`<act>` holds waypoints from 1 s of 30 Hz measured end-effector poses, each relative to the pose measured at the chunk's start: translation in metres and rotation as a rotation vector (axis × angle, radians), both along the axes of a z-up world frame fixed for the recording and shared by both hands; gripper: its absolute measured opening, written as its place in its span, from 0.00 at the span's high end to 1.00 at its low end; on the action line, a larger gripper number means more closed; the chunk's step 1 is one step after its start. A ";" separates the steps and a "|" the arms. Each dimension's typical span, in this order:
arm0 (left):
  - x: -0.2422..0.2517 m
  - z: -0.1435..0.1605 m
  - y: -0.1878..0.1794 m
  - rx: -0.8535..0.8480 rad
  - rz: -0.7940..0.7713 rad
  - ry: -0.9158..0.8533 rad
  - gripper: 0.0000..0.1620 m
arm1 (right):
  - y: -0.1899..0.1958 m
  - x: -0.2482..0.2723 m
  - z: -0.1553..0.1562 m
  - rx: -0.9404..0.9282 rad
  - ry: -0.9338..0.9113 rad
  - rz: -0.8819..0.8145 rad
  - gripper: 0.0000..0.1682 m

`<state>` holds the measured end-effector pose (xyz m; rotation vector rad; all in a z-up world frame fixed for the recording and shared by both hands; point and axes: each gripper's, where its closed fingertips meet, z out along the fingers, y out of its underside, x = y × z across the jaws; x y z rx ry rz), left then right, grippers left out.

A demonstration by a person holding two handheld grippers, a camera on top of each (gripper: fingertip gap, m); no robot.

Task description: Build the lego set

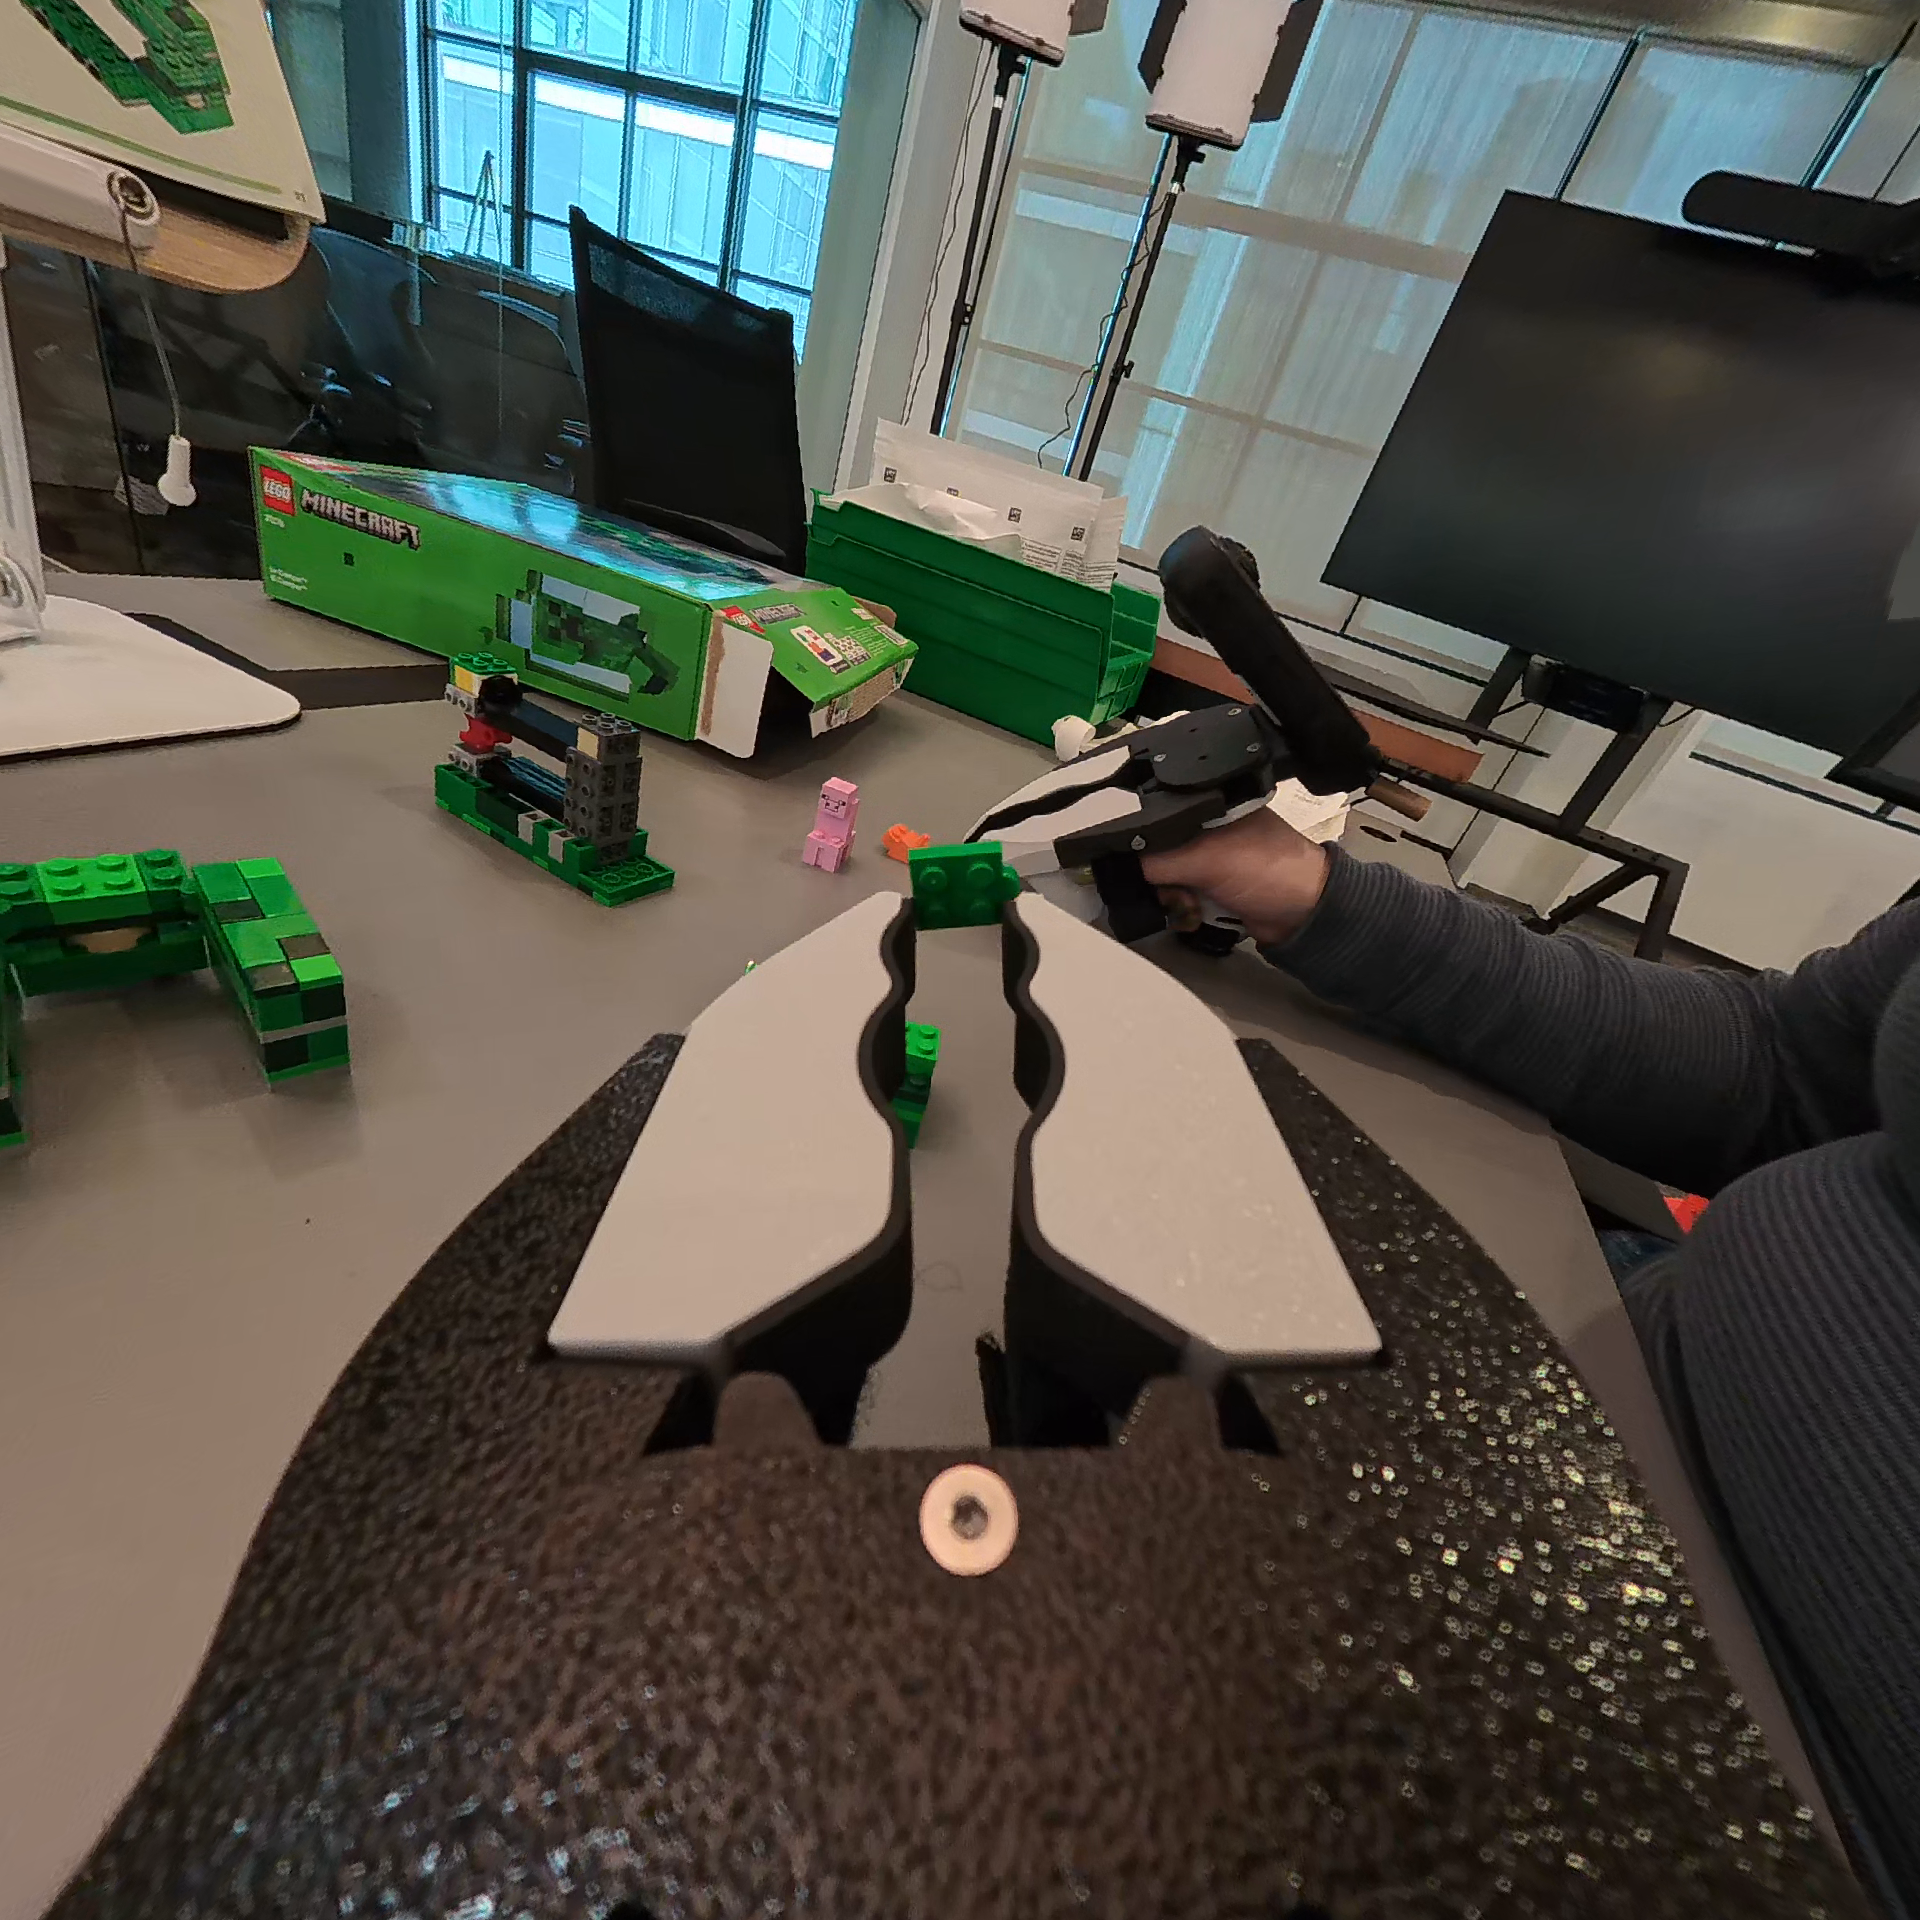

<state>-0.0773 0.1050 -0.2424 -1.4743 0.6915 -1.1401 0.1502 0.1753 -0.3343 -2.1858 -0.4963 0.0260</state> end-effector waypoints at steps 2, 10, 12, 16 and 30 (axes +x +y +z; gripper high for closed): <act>0.000 0.000 0.000 -0.002 -0.001 -0.001 0.91 | 0.000 0.001 0.000 0.004 -0.006 -0.007 0.89; -0.001 0.001 0.000 -0.007 -0.002 -0.011 0.91 | -0.002 0.000 0.002 0.023 -0.017 -0.002 0.87; -0.001 0.001 0.000 -0.009 -0.003 -0.012 0.91 | -0.002 0.001 0.002 0.024 -0.029 -0.006 0.87; -0.001 0.001 0.000 -0.013 -0.006 -0.015 0.91 | -0.003 0.000 0.001 0.011 -0.008 -0.004 0.86; -0.001 0.001 0.000 -0.019 -0.011 -0.019 0.91 | -0.005 -0.001 -0.004 -0.074 0.109 -0.003 0.90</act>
